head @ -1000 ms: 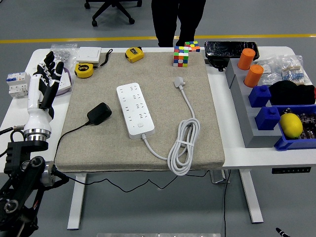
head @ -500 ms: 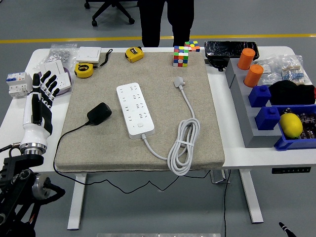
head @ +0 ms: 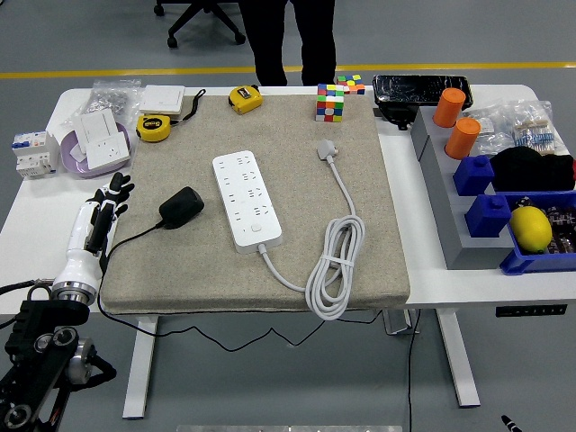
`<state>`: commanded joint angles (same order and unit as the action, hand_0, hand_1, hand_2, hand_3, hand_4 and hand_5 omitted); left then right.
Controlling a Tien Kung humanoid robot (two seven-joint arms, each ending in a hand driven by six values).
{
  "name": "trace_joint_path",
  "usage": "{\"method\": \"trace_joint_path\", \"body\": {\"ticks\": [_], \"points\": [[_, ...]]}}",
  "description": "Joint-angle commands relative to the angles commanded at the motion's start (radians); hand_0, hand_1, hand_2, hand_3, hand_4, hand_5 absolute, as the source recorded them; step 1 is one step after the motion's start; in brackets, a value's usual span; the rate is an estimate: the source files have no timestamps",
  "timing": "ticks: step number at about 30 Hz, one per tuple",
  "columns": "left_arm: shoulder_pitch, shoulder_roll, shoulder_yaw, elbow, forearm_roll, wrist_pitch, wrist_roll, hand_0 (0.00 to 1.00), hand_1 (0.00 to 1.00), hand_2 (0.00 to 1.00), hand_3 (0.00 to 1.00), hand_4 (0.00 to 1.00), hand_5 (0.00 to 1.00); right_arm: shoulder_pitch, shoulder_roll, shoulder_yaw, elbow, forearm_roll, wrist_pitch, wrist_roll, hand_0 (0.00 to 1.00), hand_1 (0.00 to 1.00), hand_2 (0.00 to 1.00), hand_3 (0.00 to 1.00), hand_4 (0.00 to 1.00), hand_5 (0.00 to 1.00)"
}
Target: Pick up the plug,place it near the board,insert it into the board,press the button
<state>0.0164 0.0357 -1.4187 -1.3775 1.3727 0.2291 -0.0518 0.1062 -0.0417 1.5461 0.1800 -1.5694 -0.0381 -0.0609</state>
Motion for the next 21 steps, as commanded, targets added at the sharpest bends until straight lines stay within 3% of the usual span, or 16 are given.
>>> {"method": "trace_joint_path", "body": {"ticks": [21], "points": [[0.01, -0.007, -0.002, -0.011, 0.033, -0.001, 0.016, 0.825, 0.841, 0.807, 0.801, 0.989, 0.796, 0.0, 0.01, 0.005, 0.0, -0.014, 0.002, -0.01, 0.825, 0.769, 0.755, 0.779, 0.998, 0.998]]}}
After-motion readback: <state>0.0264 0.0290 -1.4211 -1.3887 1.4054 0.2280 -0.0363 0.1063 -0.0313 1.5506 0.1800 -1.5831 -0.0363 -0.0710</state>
